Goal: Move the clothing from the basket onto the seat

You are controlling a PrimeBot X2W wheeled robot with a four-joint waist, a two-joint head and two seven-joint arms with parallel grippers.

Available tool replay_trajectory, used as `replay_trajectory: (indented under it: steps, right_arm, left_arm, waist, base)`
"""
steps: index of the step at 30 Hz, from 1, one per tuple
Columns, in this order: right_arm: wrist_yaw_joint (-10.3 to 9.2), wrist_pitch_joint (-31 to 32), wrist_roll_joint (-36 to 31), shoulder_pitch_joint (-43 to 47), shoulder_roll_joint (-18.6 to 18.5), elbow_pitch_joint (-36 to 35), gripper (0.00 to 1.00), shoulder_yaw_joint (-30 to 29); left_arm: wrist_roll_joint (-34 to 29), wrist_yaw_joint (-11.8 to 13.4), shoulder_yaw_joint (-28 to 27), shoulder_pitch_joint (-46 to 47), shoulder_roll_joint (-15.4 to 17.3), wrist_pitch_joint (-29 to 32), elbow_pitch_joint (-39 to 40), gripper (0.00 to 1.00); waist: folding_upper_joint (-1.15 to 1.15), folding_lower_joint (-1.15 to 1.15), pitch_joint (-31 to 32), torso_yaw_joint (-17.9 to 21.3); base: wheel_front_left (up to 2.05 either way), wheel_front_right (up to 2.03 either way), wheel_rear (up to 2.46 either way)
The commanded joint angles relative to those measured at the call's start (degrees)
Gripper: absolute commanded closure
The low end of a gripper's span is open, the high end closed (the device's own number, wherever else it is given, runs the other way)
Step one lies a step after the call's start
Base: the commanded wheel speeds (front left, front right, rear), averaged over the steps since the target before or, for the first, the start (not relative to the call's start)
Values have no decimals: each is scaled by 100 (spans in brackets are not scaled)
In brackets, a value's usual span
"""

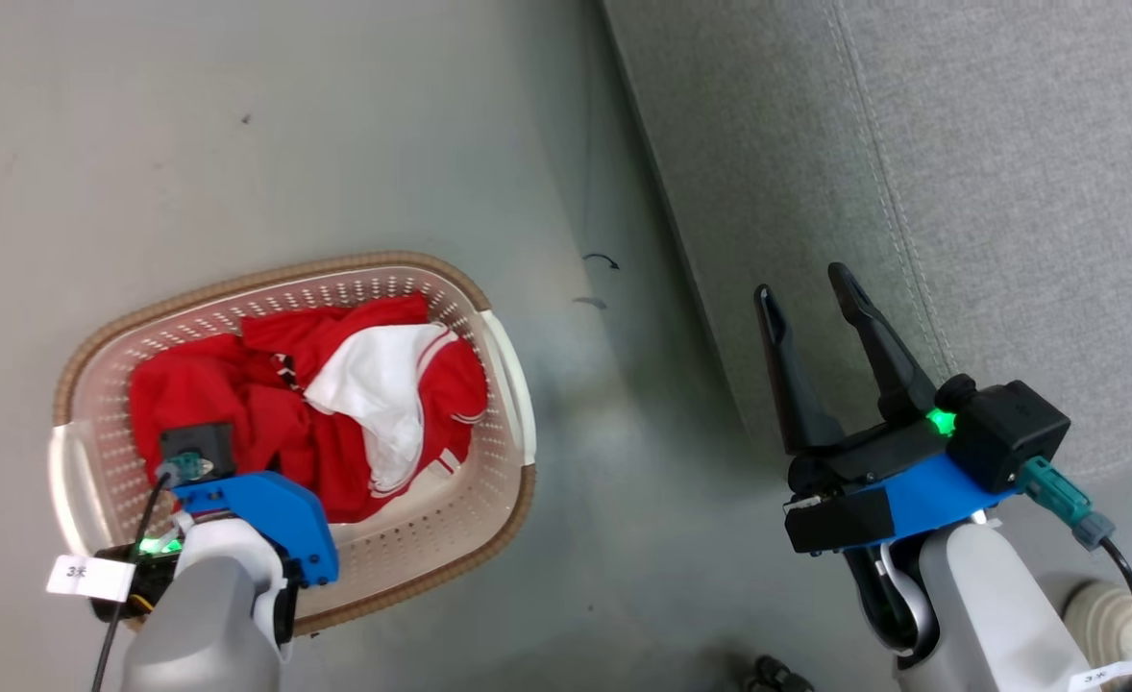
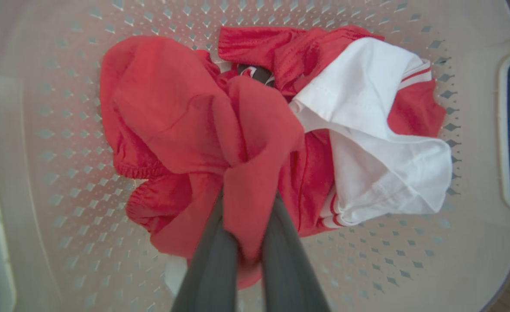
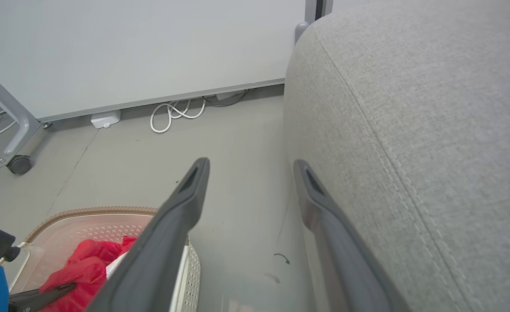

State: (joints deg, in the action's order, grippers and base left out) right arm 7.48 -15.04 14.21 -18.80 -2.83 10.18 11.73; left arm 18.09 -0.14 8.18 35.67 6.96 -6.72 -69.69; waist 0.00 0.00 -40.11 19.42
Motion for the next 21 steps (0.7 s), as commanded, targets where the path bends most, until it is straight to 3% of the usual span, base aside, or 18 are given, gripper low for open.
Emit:
replay_trajectory:
  steps: [1, 8, 16, 21]
  right_arm:
    - [3, -21, -56, -56, -9, 16, 0, -46]
    - [3, -21, -287, -84, -14, 146, 0, -90]
    - [3, -20, -568, 235, -15, 439, 0, -229]
    - [3, -19, -677, 466, -16, 582, 0, -316]
  left_arm:
    - [-19, -79, 44, 122, -44, -58, -25, 100]
    - [61, -584, 176, -45, -59, -370, -208, 100]
    - [34, -686, 574, -204, -372, -541, -242, 100]
    - [182, -733, 991, -335, -407, -608, 55, 100]
  waist:
    - [0, 0, 151, -152]
    - [0, 0, 757, -496]
    - [0, 0, 1810, -962]
    - [0, 0, 2367, -1170]
  base:
    - [0, 0, 0]
    - [0, 0, 0]
    - [0, 0, 0]
    - [0, 0, 0]
